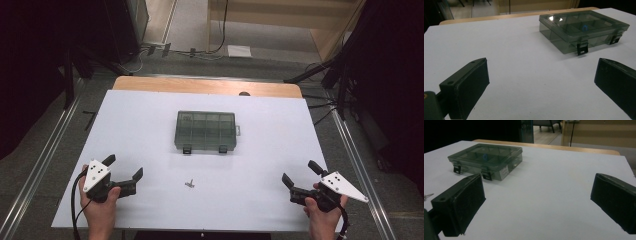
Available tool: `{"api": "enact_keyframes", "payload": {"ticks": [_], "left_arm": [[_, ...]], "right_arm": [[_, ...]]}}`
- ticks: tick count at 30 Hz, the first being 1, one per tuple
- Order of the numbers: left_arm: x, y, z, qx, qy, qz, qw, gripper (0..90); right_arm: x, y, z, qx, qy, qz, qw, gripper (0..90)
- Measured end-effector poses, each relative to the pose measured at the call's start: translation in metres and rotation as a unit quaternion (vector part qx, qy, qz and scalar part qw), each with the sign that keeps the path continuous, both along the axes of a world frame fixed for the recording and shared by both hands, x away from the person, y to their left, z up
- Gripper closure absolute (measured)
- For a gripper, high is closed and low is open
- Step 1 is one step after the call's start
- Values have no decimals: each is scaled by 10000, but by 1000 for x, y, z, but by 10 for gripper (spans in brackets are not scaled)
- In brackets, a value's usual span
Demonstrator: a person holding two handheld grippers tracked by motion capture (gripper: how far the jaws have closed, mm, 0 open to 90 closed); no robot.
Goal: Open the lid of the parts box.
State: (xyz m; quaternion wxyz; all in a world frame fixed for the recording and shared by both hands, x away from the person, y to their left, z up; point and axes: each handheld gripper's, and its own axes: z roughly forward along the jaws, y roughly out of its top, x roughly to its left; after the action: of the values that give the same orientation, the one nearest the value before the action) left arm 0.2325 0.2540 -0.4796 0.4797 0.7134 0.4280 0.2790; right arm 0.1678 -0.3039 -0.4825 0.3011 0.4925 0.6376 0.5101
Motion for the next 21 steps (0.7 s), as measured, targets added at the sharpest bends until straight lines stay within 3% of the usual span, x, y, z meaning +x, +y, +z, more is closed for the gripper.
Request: {"api": "enact_keyframes", "payload": {"ticks": [9,13,15,16,21], "left_arm": [[2,-10,2,10,42,-96,9999,0],[4,-14,3,-87,138,-170,9997,0],[5,-18,5,-104,238,-246,9994,0],[4,-21,7,-53,218,-238,9995,56],[5,-32,10,-31,243,-311,9992,73]], "right_arm": [[-1,13,7,-203,-8,19,9998,16],[0,19,10,-135,-30,88,9999,38],[2,24,11,-105,-5,110,9999,66],[4,31,11,-164,41,20,9999,103],[11,44,12,-154,157,52,9997,168]]}}
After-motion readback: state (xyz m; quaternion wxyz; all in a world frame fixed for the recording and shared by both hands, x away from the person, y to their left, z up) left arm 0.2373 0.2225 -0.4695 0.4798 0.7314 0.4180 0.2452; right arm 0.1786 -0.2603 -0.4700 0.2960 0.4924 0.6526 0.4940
